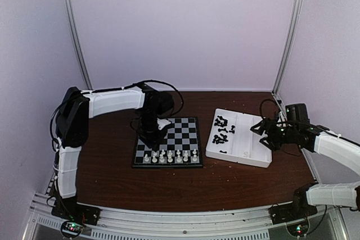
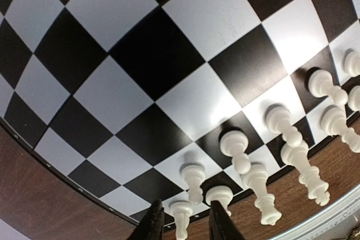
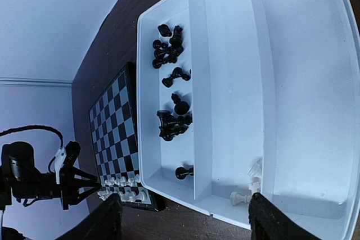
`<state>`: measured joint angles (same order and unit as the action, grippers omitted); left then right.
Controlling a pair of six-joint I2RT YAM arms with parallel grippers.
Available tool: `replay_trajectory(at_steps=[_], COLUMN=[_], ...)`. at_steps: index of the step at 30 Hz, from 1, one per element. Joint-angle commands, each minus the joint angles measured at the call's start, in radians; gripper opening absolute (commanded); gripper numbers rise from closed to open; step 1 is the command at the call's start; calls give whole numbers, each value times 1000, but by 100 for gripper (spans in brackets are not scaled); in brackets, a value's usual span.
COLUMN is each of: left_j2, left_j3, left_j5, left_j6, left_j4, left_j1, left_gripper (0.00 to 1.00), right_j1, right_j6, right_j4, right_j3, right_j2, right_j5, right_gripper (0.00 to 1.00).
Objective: Set up the chess pieces on the board
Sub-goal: Place the chess piece on the chessboard.
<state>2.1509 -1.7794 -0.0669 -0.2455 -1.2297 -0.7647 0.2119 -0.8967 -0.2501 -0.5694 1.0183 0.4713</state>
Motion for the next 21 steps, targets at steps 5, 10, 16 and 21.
replay_trajectory(at_steps=[5,10,16,21], left_j2=[-142,-267,-451,-552], left_j3=[-30,41,208,322], left_j5=[42,124,229,260], left_j6=[-22,-32,-37,-36], left_j4=[54,163,401,530], left_j1=[7,5,4,4], left_gripper=[31,32,33,34], right_j1=[-9,-8,-2,3], right_j6=[88,288,419,424], right_j4=[-42,-216,-344,-366], right_j3=[-52,-175,-289,-301], right_j2=[35,121,254,290], right_j5=[-3,-44,-37,-43], right_gripper=[73,66,54,53])
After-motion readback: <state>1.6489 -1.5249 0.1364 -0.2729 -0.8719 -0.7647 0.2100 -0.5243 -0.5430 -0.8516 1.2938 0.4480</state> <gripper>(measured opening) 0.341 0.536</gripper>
